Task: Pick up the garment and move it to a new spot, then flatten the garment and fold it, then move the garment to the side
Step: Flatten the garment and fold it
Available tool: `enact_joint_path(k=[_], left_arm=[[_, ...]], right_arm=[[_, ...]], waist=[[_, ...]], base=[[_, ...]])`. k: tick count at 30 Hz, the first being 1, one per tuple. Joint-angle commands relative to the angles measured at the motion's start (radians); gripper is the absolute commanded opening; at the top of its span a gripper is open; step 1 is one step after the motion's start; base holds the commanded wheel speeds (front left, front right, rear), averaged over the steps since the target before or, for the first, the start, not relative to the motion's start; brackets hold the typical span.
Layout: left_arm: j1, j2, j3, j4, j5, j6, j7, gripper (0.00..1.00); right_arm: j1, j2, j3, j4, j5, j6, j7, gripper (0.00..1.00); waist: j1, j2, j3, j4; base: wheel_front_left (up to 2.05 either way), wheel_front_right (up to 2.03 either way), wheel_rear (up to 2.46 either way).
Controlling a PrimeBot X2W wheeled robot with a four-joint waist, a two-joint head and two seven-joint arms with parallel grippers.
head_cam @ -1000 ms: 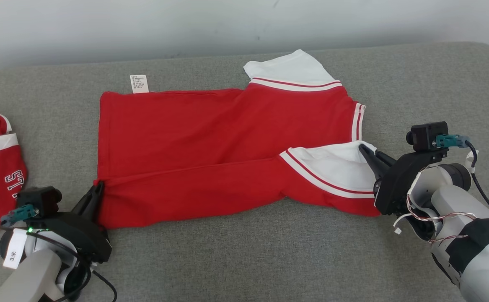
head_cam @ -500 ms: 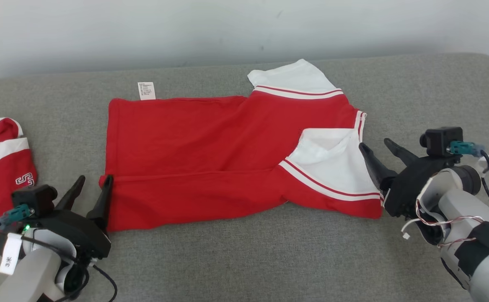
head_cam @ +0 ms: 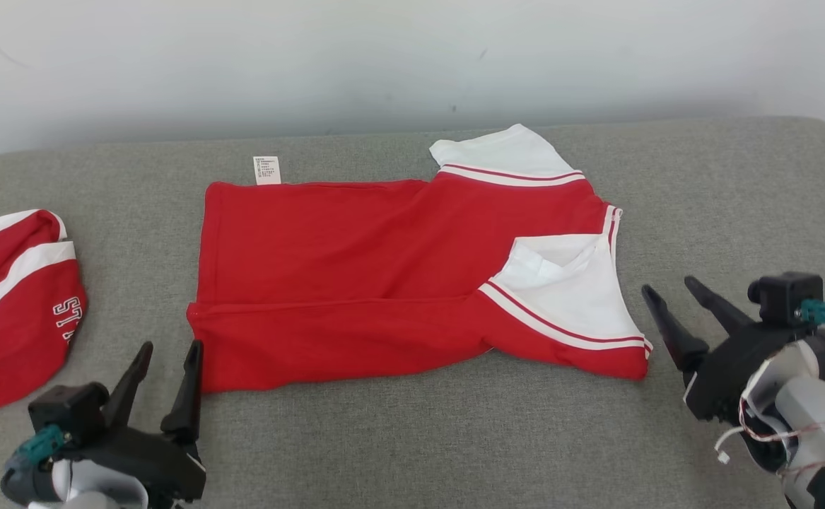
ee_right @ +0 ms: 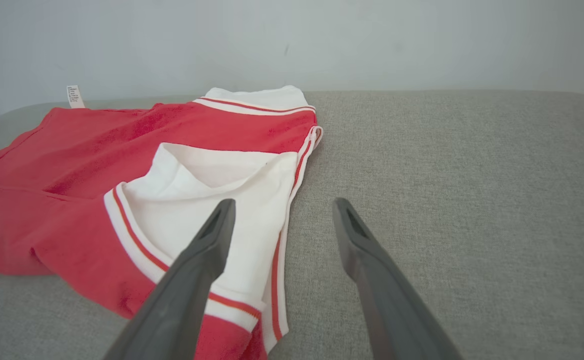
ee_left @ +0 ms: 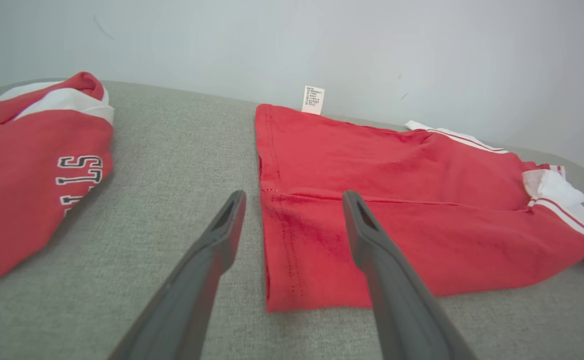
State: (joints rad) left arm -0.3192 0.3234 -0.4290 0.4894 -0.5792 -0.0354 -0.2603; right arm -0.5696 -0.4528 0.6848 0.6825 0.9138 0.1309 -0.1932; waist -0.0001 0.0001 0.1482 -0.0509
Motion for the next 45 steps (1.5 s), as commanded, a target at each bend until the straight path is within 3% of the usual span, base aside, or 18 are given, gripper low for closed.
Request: enact_joint_path(k=[1, 10, 16, 31, 32, 33, 34, 35, 36, 45], left_arm=[[0.03, -0.005, 0.017, -0.02, 0.017, 0.001, -0.005, 1.0], [0.115, -0.034, 0.075, -0.059, 0.051, -0.006, -0.006, 1.0], [0.078, -0.063, 0.095, 0.037, 0.056, -0.046, -0.006, 1.0], [-0.017, -0.11, 0.085, 0.222, 0.062, -0.089, -0.006, 1.0], [-0.023, -0.114, 0.08, 0.233, 0.061, -0.091, -0.006, 0.71], [-0.027, -0.117, 0.076, 0.248, 0.053, -0.093, -0.005, 0.33], [-0.029, -0.121, 0.071, 0.261, 0.046, -0.095, -0.005, 0.0], [-0.031, -0.123, 0.064, 0.273, 0.043, -0.096, -0.004, 0.0], [-0.033, -0.121, 0.057, 0.282, 0.045, -0.097, -0.004, 0.0], [-0.002, -0.102, 0.047, 0.242, 0.029, -0.093, -0.005, 0.0]], right_arm=[[0.03, -0.015, -0.011, -0.009, -0.011, 0.0, 0.0, 1.0], [0.145, 0.003, -0.089, -0.083, -0.053, 0.0, 0.041, 1.0], [0.177, 0.056, -0.14, -0.103, -0.104, 0.0, 0.081, 1.0], [0.156, 0.155, -0.176, -0.021, -0.218, 0.0, 0.13, 1.0], [0.156, 0.163, -0.176, -0.019, -0.217, 0.0, 0.132, 1.0], [0.156, 0.168, -0.176, -0.014, -0.218, 0.0, 0.138, 1.0], [0.154, 0.171, -0.176, -0.01, -0.221, 0.0, 0.143, 0.94], [0.153, 0.176, -0.177, -0.006, -0.222, 0.0, 0.142, 0.33], [0.151, 0.18, -0.179, -0.001, -0.223, 0.0, 0.14, 0.0], [0.168, 0.176, -0.202, -0.006, -0.178, 0.0, 0.128, 0.0]], waist=[[0.0001, -0.0001, -0.003, 0.001], [0.0001, -0.0001, -0.004, -0.012], [0.0001, -0.0001, 0.007, -0.018], [0.0001, -0.0001, 0.031, -0.02], [0.0001, -0.0001, 0.033, -0.021], [0.0001, -0.0001, 0.034, -0.022], [0.0001, -0.0001, 0.035, -0.024], [0.0001, -0.0001, 0.035, -0.026], [0.0001, -0.0001, 0.035, -0.028], [0.0001, -0.0001, -0.005, -0.02]], base=[[0.0, 0.0, 0.0], [0.0, 0.0, 0.0], [0.0, 0.0, 0.0], [0.0, 0.0, 0.0], [0.0, 0.0, 0.0], [0.0, 0.0, 0.0], [0.0, 0.0, 0.0], [0.0, 0.0, 0.0], [0.0, 0.0, 0.0], [0.0, 0.0, 0.0]])
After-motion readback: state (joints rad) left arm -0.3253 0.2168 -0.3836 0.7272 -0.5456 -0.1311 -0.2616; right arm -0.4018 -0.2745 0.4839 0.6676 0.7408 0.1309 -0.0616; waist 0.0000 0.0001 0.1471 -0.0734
